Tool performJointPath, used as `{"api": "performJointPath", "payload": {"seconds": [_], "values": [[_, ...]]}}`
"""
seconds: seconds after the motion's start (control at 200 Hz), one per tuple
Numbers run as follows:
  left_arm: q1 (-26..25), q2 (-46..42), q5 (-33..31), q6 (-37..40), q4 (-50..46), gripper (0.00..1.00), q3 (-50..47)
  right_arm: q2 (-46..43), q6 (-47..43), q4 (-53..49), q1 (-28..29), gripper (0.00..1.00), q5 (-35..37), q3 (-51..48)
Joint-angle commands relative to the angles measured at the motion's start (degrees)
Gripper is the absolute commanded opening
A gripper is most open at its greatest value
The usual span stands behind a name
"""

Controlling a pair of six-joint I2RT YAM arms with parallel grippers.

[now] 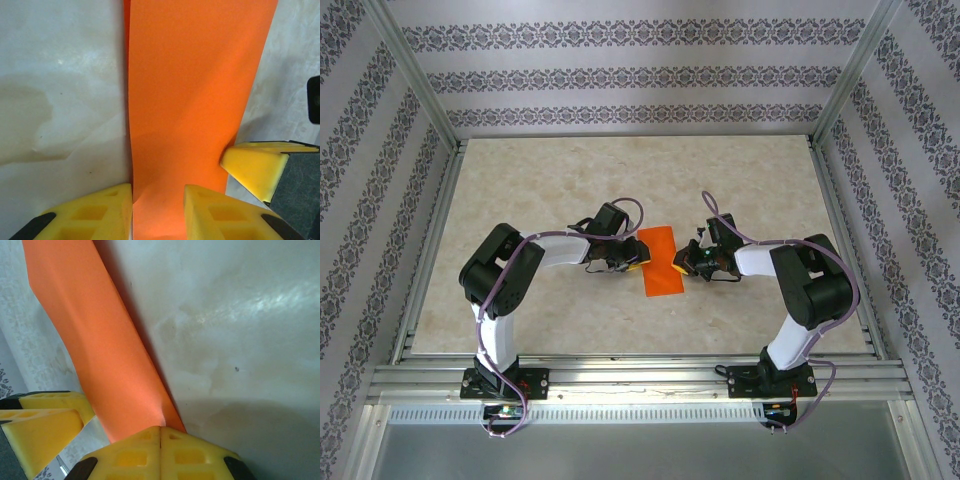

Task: Fold a paper plane with a square sheet of paper (pick it up from the middle)
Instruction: Third fold the triangle at the center of the table.

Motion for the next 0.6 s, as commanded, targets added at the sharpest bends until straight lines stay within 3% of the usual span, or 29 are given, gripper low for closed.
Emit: {"api": "performJointPath", "payload": {"seconds": [0.0, 0.595], "values": [[0.4, 1.1, 1.2, -2.1, 3.7, 0.33, -0.4, 1.6, 0.8, -4.8, 0.7, 0.07, 2.6, -2.1], [0.6, -2.0, 1.8, -2.5, 9.7, 0.35, -3.6, 1.4, 0.6, -4.8, 0.5, 0.08, 2.4, -2.1]]}}
